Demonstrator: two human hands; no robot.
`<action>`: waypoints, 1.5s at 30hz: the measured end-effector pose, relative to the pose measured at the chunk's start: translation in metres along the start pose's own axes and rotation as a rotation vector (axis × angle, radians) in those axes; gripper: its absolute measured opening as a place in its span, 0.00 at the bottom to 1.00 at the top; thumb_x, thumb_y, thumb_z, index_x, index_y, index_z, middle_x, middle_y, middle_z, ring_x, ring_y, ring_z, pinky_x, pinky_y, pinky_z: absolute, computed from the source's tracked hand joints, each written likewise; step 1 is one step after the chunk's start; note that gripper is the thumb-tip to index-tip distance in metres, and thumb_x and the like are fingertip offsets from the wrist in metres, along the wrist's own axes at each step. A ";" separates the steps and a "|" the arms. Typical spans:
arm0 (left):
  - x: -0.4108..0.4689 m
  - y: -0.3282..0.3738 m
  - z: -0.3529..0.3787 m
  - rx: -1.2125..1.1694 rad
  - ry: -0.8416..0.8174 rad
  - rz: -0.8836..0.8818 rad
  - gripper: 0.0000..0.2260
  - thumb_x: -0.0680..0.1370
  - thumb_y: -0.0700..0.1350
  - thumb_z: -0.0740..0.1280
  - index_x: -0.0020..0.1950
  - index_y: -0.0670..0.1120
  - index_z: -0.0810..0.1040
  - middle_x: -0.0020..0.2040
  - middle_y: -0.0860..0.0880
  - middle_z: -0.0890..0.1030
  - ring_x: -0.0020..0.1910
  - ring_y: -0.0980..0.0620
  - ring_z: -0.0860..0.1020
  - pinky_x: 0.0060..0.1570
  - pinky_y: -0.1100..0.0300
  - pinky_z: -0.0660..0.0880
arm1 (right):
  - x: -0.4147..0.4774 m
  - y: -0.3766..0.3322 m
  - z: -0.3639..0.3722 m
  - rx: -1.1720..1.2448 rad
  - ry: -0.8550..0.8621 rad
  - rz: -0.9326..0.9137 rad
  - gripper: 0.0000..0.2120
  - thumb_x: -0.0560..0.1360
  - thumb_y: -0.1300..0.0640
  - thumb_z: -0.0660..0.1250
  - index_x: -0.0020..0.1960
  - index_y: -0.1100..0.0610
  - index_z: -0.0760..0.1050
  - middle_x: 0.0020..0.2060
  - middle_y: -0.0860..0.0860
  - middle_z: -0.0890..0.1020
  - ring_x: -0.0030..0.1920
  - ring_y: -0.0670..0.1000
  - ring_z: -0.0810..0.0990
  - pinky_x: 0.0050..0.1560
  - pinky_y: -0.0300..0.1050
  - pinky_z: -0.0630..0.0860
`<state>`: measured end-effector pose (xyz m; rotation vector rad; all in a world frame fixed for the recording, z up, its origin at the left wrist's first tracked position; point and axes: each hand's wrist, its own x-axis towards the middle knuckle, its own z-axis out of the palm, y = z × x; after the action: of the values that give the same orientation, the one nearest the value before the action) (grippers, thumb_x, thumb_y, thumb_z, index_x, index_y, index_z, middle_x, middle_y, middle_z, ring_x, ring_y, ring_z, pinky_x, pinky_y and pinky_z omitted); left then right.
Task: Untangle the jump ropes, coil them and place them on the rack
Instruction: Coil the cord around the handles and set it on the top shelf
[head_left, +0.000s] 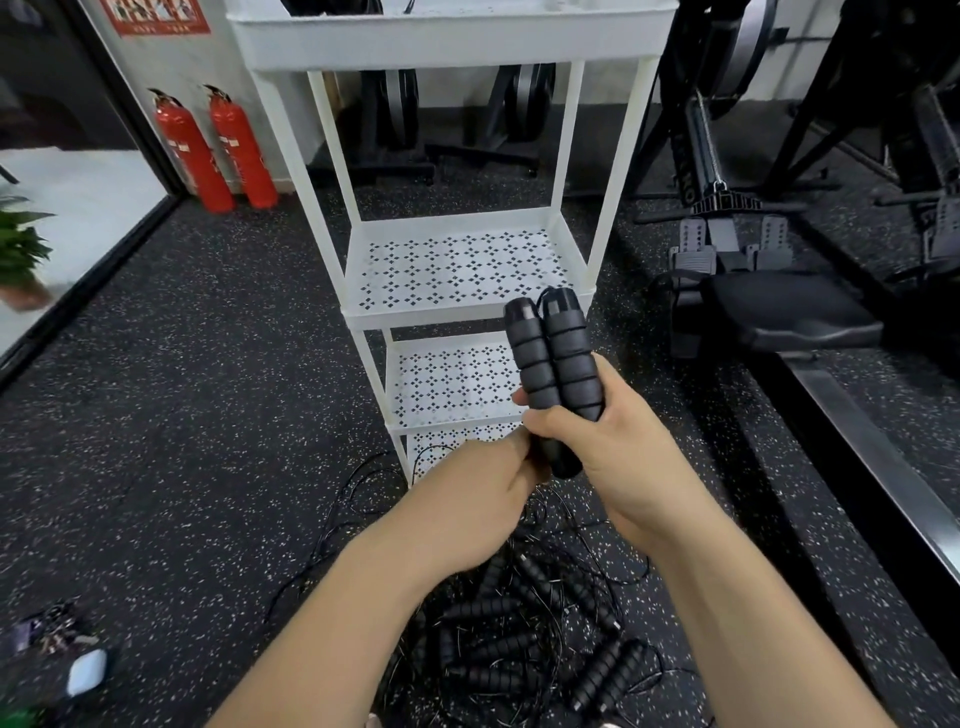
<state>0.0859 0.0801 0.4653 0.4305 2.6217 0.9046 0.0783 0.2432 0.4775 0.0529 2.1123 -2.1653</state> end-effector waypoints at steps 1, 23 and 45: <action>0.000 0.001 0.002 -0.013 -0.005 -0.004 0.03 0.88 0.49 0.58 0.56 0.57 0.69 0.44 0.50 0.81 0.39 0.49 0.79 0.42 0.49 0.78 | 0.000 -0.001 0.001 0.072 -0.011 0.021 0.16 0.76 0.62 0.76 0.62 0.53 0.81 0.53 0.49 0.89 0.50 0.48 0.85 0.52 0.47 0.78; -0.024 0.012 -0.035 0.007 -0.141 0.043 0.14 0.86 0.60 0.61 0.48 0.59 0.83 0.30 0.62 0.76 0.30 0.63 0.73 0.33 0.63 0.65 | 0.018 0.020 -0.007 0.248 0.187 0.005 0.15 0.79 0.64 0.75 0.63 0.57 0.75 0.47 0.57 0.82 0.42 0.57 0.82 0.50 0.56 0.82; -0.030 0.015 -0.045 -0.114 -0.071 0.080 0.12 0.84 0.60 0.66 0.46 0.57 0.84 0.31 0.57 0.76 0.28 0.60 0.69 0.34 0.59 0.66 | 0.012 0.026 -0.002 0.217 -0.021 0.070 0.14 0.80 0.62 0.75 0.60 0.51 0.75 0.49 0.59 0.82 0.46 0.58 0.79 0.43 0.54 0.81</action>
<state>0.0970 0.0557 0.5143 0.5303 2.4901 1.0383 0.0689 0.2440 0.4500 0.1209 1.8271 -2.3321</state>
